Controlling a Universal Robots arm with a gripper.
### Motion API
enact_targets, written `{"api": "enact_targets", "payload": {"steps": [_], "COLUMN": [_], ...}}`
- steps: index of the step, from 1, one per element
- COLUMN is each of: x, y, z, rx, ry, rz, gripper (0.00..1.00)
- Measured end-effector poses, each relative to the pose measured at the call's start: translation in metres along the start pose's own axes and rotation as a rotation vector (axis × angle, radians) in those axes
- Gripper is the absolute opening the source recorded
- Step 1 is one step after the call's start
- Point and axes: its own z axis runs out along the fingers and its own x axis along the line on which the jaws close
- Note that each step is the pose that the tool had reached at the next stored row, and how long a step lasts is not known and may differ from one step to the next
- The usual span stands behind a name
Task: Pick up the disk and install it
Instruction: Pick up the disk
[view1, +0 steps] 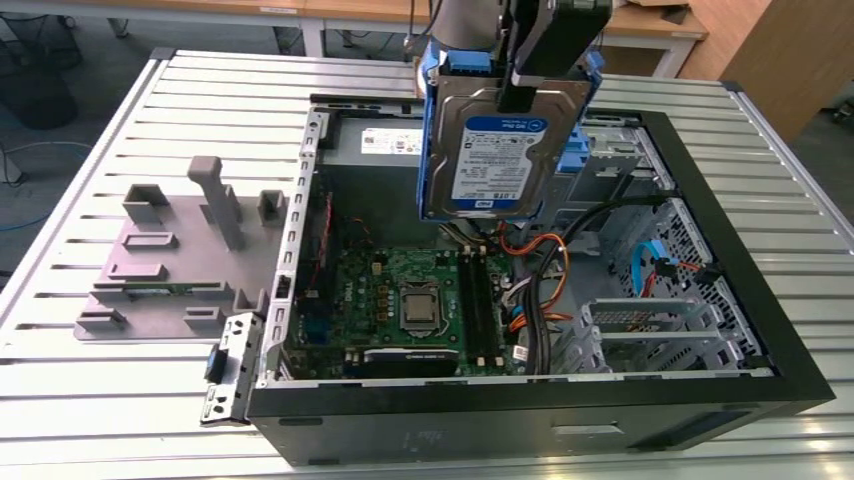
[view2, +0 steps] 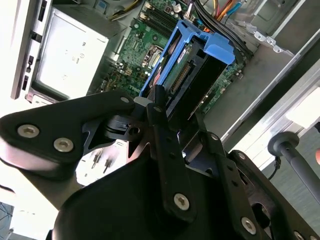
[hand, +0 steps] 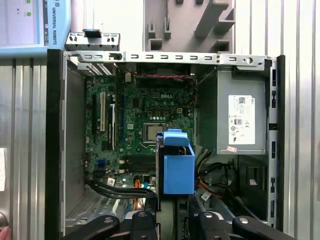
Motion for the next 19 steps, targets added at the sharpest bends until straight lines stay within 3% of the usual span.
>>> {"api": "enact_targets", "payload": {"steps": [19], "x": [0.0347], "y": [-0.0001], "z": [0.0007], "rx": [0.0001], "ry": [-0.0001], "rz": [0.000], "gripper": [0.35]}}
